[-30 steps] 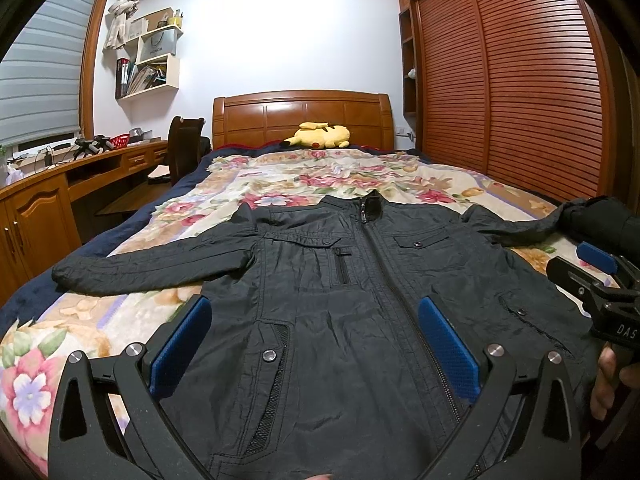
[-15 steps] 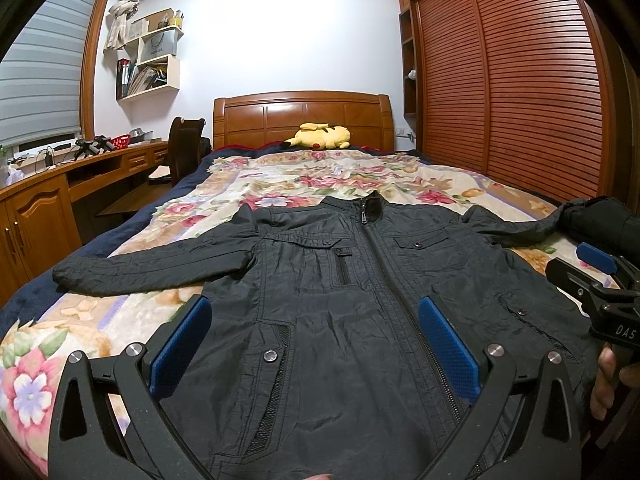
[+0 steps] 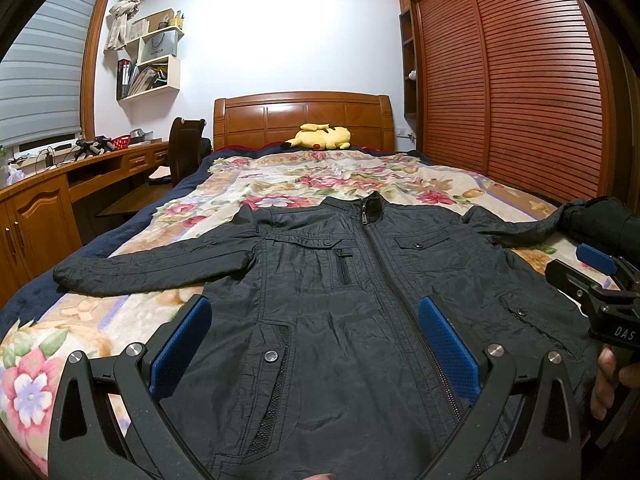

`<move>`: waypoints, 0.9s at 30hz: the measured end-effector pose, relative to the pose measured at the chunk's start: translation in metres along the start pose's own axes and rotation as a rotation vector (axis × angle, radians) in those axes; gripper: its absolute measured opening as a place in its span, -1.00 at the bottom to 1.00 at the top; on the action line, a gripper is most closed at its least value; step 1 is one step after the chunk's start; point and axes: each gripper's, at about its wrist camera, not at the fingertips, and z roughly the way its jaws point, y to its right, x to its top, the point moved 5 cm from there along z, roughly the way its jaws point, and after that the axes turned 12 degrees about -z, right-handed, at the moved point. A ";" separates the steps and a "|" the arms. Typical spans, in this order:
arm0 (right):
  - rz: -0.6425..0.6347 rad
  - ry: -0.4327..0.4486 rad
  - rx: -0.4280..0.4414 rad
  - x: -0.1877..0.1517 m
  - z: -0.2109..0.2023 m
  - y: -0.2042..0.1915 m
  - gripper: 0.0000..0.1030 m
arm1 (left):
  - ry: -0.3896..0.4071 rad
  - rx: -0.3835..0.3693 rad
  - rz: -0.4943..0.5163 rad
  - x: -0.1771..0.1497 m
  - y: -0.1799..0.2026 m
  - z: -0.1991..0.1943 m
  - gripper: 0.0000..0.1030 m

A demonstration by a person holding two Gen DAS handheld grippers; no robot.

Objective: Fold large clothes

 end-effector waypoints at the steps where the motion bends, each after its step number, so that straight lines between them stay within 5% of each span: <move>1: 0.000 0.000 0.000 0.000 0.000 0.000 1.00 | 0.000 0.000 0.000 0.000 0.000 0.000 1.00; 27: -0.007 -0.002 0.014 0.002 0.002 -0.001 1.00 | 0.002 0.014 0.007 0.003 -0.002 -0.003 1.00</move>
